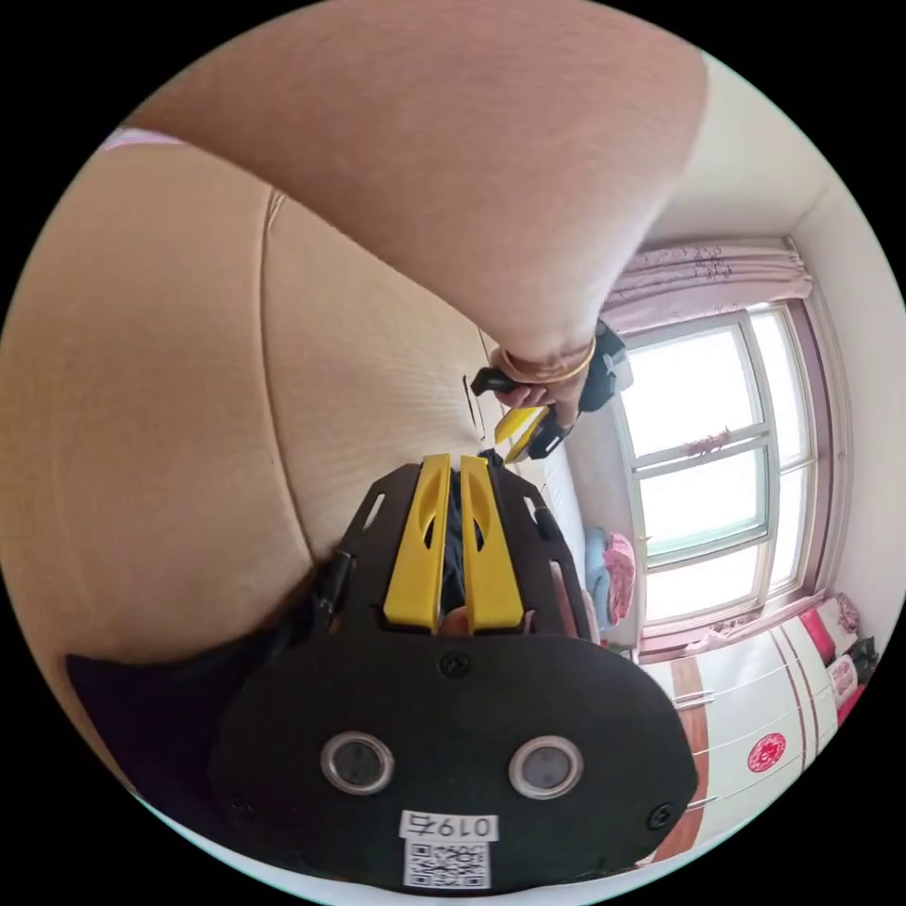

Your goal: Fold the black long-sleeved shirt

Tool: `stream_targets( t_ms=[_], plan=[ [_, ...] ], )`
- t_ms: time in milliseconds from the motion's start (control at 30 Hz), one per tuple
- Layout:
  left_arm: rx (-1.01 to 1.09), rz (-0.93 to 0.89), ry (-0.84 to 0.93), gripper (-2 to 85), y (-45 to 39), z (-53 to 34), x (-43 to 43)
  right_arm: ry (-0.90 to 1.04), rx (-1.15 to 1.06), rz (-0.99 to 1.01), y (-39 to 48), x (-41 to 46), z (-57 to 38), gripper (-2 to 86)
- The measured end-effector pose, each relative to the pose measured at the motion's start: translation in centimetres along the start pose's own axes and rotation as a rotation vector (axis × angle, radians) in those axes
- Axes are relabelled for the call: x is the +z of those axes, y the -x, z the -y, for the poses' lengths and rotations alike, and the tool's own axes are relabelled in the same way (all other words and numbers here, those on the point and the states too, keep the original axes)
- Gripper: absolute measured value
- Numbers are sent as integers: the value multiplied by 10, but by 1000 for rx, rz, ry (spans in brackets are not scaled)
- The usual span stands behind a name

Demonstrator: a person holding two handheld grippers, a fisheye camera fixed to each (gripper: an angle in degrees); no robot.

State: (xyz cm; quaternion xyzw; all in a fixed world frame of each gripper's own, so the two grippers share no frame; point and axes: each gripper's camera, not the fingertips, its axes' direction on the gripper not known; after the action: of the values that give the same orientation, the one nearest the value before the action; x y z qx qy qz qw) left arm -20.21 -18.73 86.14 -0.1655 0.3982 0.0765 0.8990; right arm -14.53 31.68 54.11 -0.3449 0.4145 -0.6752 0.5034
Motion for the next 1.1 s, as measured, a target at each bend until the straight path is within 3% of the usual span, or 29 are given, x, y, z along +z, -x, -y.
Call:
stream_targets(
  t_ms=[100, 233, 633, 767, 900, 1100],
  plan=[
    [-19, 6, 18, 37, 4, -2, 6, 55, 60, 100, -13, 14, -10, 48],
    [-15, -8, 12, 20, 7, -7, 3, 88, 94, 193, -20, 29, -14, 17],
    [7, 145, -6, 13, 0, -27, -16, -34, 78, 133, -7, -17, -51, 3],
    [-70, 69, -80, 24, 22, -48, -43, -51, 155, 275, -17, -61, -107, 62],
    [-94, -81, -181, 32, 37, -100, -83, -28, 242, 432, -29, -99, -169, 53],
    [-25, -75, -198, 28, 7, -203, -104, -72, 254, 637, -25, -162, -224, 67]
  ],
)
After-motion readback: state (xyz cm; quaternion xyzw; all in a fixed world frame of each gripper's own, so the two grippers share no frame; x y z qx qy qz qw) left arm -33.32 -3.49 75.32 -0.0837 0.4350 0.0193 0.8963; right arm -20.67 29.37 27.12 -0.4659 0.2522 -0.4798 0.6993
